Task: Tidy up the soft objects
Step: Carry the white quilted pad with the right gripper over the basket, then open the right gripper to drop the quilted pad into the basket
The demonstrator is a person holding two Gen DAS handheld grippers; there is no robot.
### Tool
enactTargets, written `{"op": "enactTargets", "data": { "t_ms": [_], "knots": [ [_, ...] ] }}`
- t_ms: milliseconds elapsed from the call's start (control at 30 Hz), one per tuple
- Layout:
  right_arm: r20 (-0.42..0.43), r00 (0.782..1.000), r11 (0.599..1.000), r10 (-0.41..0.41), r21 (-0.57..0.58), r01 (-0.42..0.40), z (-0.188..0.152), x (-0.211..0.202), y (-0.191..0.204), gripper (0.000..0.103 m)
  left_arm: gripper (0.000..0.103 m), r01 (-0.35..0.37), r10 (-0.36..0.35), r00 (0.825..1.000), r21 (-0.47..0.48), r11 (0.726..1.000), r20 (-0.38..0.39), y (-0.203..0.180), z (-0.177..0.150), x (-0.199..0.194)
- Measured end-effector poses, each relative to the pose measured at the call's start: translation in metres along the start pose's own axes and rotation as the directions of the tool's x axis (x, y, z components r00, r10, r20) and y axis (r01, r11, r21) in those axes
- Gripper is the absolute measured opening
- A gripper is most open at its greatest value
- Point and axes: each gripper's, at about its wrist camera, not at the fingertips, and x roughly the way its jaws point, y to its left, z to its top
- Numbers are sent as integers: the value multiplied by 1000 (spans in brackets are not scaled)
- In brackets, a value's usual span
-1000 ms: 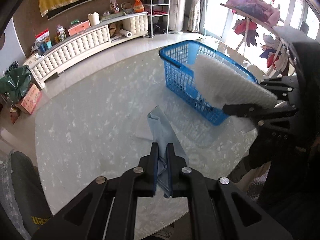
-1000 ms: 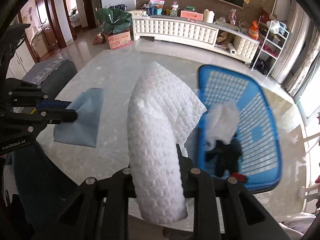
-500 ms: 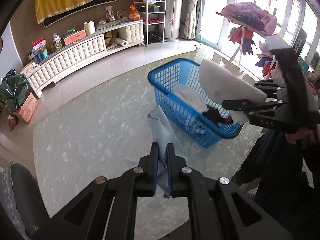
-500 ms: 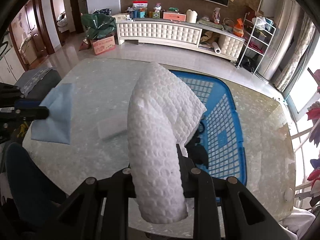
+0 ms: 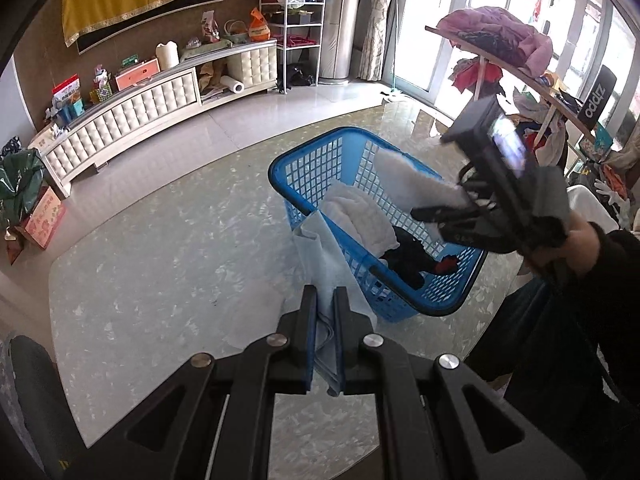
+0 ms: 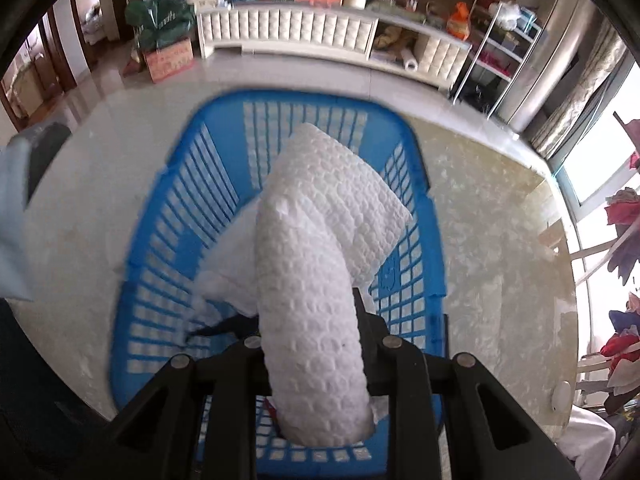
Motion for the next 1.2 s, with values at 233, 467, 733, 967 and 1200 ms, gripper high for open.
{"op": "enactTargets", "data": {
  "t_ms": [233, 467, 733, 967, 1200],
  "knots": [
    [-73, 997, 1000, -12, -3, 12, -7, 20, 12, 23, 7, -3, 2, 1000, -9, 1000, -18, 4, -1, 4],
    [-111, 994, 1000, -19, 12, 20, -11, 25, 22, 26, 7, 7, -7, 1000, -19, 1000, -19, 8, -6, 3],
    [-134, 990, 998, -43, 28, 47, -14, 23, 41, 44, 7, 9, -10, 999, -25, 1000, -36, 12, -15, 5],
    [-141, 990, 999, -14, 35, 19, -21, 13, 62, 61, 7, 4, -4, 1000, -28, 1000, -26, 13, -14, 0],
    [-135, 990, 998, 43, 59, -35, -24, 3, 77, 79, 7, -7, 6, 1000, -27, 1000, -21, 6, -11, -2]
  ]
}}
